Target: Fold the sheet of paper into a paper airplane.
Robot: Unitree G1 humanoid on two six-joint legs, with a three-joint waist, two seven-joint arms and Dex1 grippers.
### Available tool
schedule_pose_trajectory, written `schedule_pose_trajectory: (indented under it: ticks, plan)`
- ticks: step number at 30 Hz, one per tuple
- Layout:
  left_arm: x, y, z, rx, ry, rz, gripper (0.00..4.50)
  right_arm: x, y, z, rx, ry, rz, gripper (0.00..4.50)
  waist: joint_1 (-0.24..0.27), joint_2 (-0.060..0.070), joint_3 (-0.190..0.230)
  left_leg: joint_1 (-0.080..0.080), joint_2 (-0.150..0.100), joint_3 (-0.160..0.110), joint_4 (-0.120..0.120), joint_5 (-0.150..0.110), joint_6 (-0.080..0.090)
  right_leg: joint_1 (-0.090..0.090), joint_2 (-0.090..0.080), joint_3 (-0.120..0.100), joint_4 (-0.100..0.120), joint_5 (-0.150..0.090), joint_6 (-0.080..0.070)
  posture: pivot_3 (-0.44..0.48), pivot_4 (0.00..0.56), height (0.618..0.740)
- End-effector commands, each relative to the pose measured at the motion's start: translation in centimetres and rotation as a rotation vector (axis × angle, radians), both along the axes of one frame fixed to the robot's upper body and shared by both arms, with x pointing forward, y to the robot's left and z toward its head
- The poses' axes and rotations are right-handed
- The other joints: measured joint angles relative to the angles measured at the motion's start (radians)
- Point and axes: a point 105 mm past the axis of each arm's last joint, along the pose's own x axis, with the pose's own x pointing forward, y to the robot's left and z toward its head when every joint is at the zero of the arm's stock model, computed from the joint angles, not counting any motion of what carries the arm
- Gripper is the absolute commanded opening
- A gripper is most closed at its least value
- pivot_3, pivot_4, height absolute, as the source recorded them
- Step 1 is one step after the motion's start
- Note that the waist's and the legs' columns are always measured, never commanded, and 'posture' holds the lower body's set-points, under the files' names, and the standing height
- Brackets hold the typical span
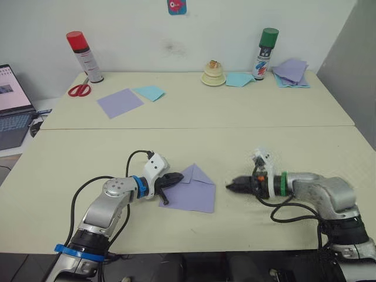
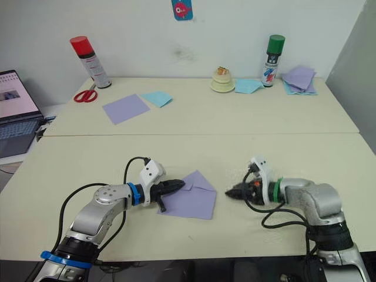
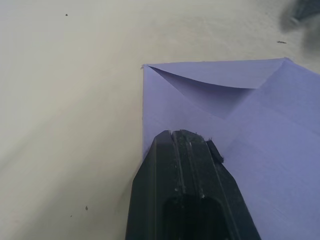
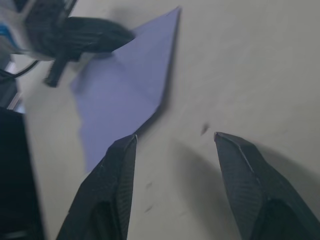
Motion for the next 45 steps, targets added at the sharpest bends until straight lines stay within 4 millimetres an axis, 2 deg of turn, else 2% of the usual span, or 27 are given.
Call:
schedule_pose_trajectory:
  ticks: [1,4,9,16,22,25,30,35,38,40,45]
  plan:
    - [-0.6,0.2,-1.9,0.035,0.062,0.014,0.00,-0.5,0.7,0.3,0.075,0.120,-0.048,2.36,0.000,0.000,0.000,0.000,0.000,0.000,0.000,0.000,0.000,0.000,0.000,0.000,0.000,0.000,0.000,0.000,0.150,0.740]
    - [-0.7,0.2,-1.9,0.037,0.059,0.013,0.00,-0.2,1.5,-0.2,0.118,0.178,-0.101,2.36,0.001,0.000,0.000,0.000,0.000,0.000,0.000,0.000,0.000,0.000,0.000,0.000,0.000,0.000,0.000,0.000,0.150,0.740]
    - [-0.8,0.0,-1.9,0.039,0.057,0.010,0.00,1.0,3.9,-0.5,0.274,0.277,-0.181,2.36,0.000,0.001,-0.001,0.000,-0.001,0.001,0.000,0.000,0.000,-0.001,0.000,0.000,0.001,0.000,0.000,0.000,0.150,0.740]
    - [-0.9,0.0,-1.8,0.043,0.053,0.003,0.00,2.7,4.5,-0.5,0.330,0.329,-0.273,2.36,-0.002,0.002,-0.001,0.000,-0.001,0.001,-0.001,0.000,0.000,-0.002,0.000,0.000,0.001,0.000,0.000,0.000,0.150,0.740]
    - [-1.0,0.1,-1.8,0.045,0.053,0.005,0.00,2.8,4.4,-0.6,0.310,0.326,-0.275,2.36,-0.002,0.002,-0.001,0.000,-0.001,0.001,-0.001,0.000,0.000,-0.002,0.001,0.000,0.001,0.000,0.000,0.000,0.150,0.740]
    - [-0.9,0.1,-1.8,0.044,0.053,0.006,0.00,2.6,4.6,-0.9,0.269,0.315,-0.273,1.78,-0.003,0.002,-0.001,0.000,-0.001,0.001,-0.001,0.000,0.000,-0.002,0.001,0.000,0.001,0.000,0.000,0.000,0.150,0.740]
    - [-0.8,0.2,-1.8,0.042,0.052,0.009,0.00,2.9,4.7,-0.8,0.253,0.297,-0.270,0.07,-0.003,0.001,-0.004,0.001,0.000,0.001,-0.001,0.000,0.000,0.000,0.001,0.000,0.000,0.000,0.000,0.000,0.150,0.740]
    - [-0.5,0.2,-1.3,0.032,0.041,0.010,0.00,3.1,4.6,-0.8,0.229,0.277,-0.273,0.03,-0.003,0.001,-0.004,0.003,0.000,0.001,-0.001,0.000,0.000,0.002,0.001,0.000,0.000,-0.002,0.003,0.000,0.150,0.740]
    - [0.3,-0.7,1.3,-0.080,-0.020,-0.007,0.00,3.2,4.7,-0.6,0.216,0.257,-0.265,0.03,-0.003,0.001,-0.004,0.003,0.000,0.001,-0.001,0.000,0.000,0.002,0.001,0.000,0.000,-0.002,0.003,0.000,0.150,0.740]
    - [0.2,-1.5,2.3,-0.113,-0.022,-0.052,0.00,3.3,4.8,-0.4,0.211,0.245,-0.258,0.03,-0.003,0.001,-0.004,0.002,0.000,0.001,0.000,0.000,0.000,0.002,0.001,0.000,0.000,-0.002,0.003,0.000,0.150,0.740]
    - [-0.5,-2.9,2.0,-0.070,0.022,-0.156,0.00,3.5,5.1,0.0,0.216,0.231,-0.241,0.03,-0.004,0.001,-0.004,0.000,0.000,0.001,0.000,0.000,0.000,-0.001,0.001,0.000,0.000,0.000,0.000,0.000,0.150,0.740]
